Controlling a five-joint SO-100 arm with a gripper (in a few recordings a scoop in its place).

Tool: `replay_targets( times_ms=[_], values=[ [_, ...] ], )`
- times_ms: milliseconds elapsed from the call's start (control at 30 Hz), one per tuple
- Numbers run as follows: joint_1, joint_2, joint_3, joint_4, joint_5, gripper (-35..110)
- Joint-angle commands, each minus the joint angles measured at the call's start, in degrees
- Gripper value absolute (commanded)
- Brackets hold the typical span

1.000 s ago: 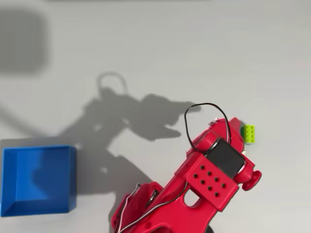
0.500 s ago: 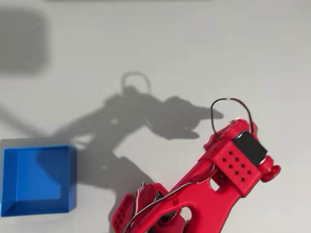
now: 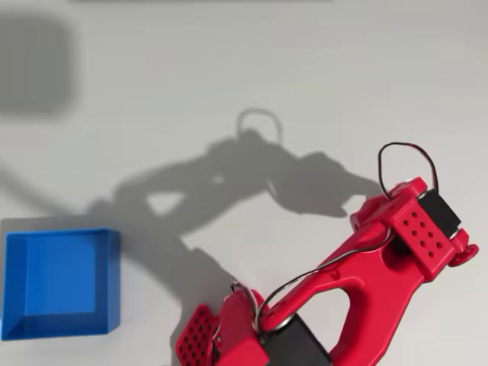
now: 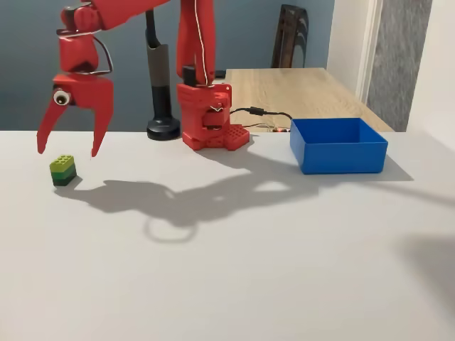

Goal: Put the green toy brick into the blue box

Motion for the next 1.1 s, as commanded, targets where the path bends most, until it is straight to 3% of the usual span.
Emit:
replay_targets(
  times_ms=[0, 567, 1067],
  values=[
    [2.64, 0.18, 0.26, -2.81, 0.0, 31],
    [4.57, -4.13, 5.27, -13.01, -0.62, 30],
    [-0.09, -4.13, 5.54, -14.24, 3.96, 28]
  ],
)
